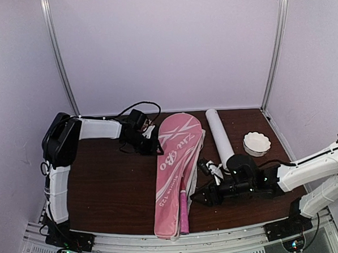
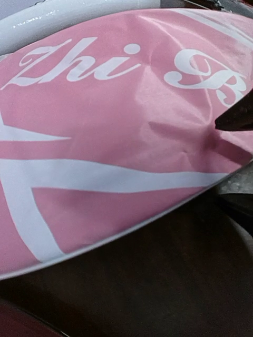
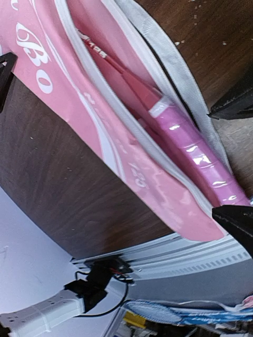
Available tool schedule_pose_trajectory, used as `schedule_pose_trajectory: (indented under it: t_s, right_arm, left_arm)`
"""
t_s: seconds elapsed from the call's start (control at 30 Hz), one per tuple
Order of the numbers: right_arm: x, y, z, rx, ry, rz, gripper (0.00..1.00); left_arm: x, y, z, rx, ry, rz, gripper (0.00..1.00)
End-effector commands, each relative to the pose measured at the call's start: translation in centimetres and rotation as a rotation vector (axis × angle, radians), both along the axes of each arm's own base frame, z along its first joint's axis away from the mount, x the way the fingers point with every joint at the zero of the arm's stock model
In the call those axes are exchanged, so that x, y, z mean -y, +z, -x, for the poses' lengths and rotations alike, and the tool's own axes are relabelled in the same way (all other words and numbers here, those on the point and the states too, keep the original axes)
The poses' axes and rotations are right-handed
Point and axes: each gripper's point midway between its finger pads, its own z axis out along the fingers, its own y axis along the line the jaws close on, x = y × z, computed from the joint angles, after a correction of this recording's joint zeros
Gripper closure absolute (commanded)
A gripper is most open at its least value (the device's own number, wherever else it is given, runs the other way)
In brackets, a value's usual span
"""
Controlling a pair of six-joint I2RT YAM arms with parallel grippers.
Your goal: Pack up the badminton gear
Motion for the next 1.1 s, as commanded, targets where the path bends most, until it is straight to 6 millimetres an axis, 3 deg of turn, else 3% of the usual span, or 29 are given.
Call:
schedule_pose_trajectory:
  t_s: [0.0,0.13,0.23,0.4,0.57,0.7,1.07]
  right_arm:
    - [2.4,-2.0,1.4,0.16,0.011,0.136,0.43]
    - [2.1,-2.7,3.6,0.225,0.058,0.167,0.45]
    - [1.3,-3.2,5.0,0.262,0.084,0.186,0.45]
    - [0.1,-4.9,7.0,0.273,0.129,0.225,0.46]
    - [-0.8,-6.0,8.3,0.216,0.15,0.206,0.48]
    - [-1.5,-6.4,8.5,0.207,0.148,0.193,0.49]
    - [-2.8,-6.8,10.0,0.312,0.214,0.273,0.48]
  left_arm:
    - [-1.7,6.2,-0.2,0.133,0.046,0.016,0.54]
    - [-3.7,8.1,3.2,0.178,0.049,-0.041,0.51]
    - [-4.1,9.2,7.4,0.207,0.036,-0.089,0.52]
    - [-1.4,8.5,15.8,0.18,-0.053,-0.122,0.52]
    - [2.7,7.6,21.5,0.105,-0.091,-0.054,0.55]
    - [5.0,7.5,23.8,0.083,-0.108,-0.058,0.56]
    - [5.9,5.5,25.4,0.045,-0.095,-0.168,0.52]
